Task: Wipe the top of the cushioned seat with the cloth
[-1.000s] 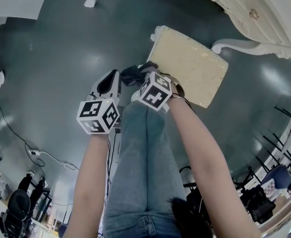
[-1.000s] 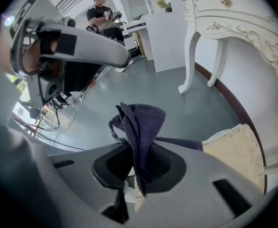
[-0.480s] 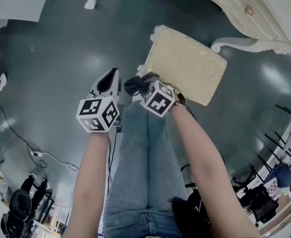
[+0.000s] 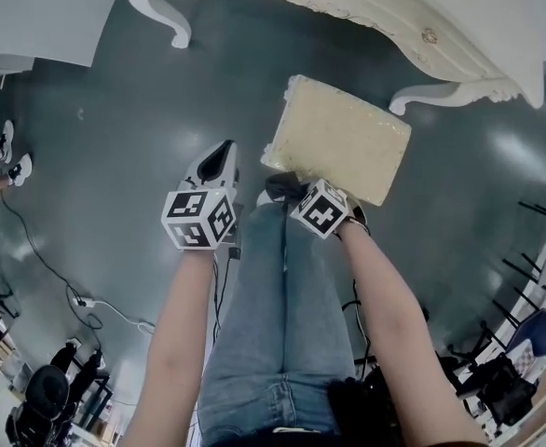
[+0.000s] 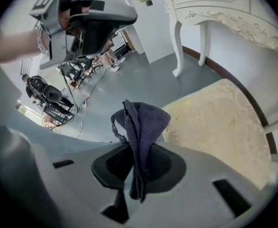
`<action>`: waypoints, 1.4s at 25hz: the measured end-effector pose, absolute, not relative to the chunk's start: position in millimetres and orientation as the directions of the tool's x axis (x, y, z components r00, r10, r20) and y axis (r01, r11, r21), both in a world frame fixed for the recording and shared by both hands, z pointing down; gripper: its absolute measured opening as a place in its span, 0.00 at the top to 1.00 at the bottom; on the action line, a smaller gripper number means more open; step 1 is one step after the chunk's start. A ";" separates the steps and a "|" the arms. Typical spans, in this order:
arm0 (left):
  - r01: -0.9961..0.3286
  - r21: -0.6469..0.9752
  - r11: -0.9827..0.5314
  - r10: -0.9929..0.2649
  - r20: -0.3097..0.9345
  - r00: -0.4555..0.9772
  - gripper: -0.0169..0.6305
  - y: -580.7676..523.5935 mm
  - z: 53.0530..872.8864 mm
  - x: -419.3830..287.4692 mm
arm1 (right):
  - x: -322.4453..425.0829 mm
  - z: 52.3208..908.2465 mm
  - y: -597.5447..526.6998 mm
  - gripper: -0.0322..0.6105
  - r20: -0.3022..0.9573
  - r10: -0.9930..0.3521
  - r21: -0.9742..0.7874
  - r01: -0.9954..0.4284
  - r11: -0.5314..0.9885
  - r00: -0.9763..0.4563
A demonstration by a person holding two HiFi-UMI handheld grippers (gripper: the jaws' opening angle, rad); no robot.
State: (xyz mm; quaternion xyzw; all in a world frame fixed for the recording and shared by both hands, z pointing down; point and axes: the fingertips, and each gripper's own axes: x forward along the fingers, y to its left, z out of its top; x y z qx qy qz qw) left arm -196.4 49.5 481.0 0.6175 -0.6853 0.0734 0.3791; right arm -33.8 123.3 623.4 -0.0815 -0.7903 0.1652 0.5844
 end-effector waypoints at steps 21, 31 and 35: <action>-0.944 0.327 0.046 -0.863 0.489 0.127 0.95 -0.1 322.0 -147.9 | -4.1 411.7 57.0 0.88 0.781 0.008 -0.252 -0.303 0.919 -0.624; -0.964 0.254 -0.077 -0.916 0.364 0.169 0.95 -16.1 227.9 -111.1 | 35.6 307.2 17.8 0.88 0.705 -0.205 -0.133 -0.411 0.902 -0.679; -0.969 0.223 -0.106 -0.938 0.300 0.172 0.95 -18.9 184.2 -101.4 | 57.9 263.6 4.6 0.88 0.664 -0.300 -0.094 -0.475 0.875 -0.685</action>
